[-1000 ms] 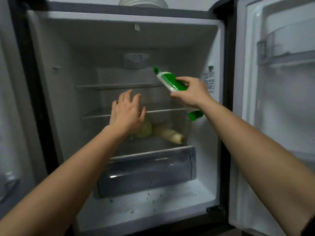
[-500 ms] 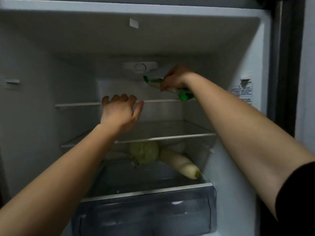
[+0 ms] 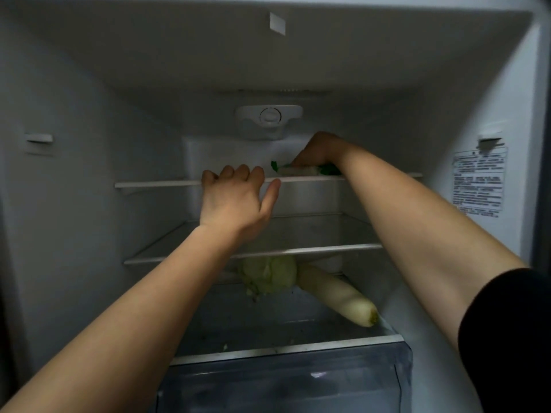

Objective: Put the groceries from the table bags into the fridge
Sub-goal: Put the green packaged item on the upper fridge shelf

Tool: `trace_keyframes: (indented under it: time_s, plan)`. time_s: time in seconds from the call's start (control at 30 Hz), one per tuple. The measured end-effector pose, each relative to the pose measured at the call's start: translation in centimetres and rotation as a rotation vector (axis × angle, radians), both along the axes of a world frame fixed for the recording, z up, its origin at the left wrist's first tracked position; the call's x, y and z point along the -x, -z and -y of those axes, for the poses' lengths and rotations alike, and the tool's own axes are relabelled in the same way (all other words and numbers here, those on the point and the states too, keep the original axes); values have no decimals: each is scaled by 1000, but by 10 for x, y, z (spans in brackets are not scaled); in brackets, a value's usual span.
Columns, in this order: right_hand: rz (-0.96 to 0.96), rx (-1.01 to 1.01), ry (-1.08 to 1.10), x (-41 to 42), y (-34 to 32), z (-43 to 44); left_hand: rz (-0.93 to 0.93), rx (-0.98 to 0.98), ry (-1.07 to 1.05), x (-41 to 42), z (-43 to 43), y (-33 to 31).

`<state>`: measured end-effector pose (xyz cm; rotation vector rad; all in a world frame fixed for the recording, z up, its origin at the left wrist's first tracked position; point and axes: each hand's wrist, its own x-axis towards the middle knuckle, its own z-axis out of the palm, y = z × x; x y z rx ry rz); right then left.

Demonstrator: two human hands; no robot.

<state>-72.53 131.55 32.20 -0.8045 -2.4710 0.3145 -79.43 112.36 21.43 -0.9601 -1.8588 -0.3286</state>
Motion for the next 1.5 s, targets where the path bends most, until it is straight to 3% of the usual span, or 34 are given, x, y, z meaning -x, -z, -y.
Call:
trace_keyframes:
  time_s: [0.2,0.3,0.47,0.57,0.67,0.87,1.0,1.2,1.4,1.5]
  plan:
    - [-126,-144,7,-28,11,18,20,34,-10,-2,4,-1]
    - [-322,-285,37,-56,35,41,62,45,-59,-9,12,4]
    - [-727,-511,3,-95,97,71,50,-219,29,-38,40,40]
    - [-878,-553,-27,-102,145,82,65,-259,56,-59,57,75]
    - [-878,-522,-40,-99,204,96,79,-206,7,-80,79,118]
    - [-653,-502,-162,-83,296,136,122,-68,-181,-100,144,180]
    - [-651,-449,-220,-97,291,188,84,-86,-251,-122,206,170]
    - [-739,-429,-297,-128,274,289,-14,-158,-178,-190,304,160]
    - [-834,-319,-398,-165,303,454,-115,-121,-228,-279,479,187]
    - [-895,-184,-445,-179,313,549,-58,-91,-402,-305,591,207]
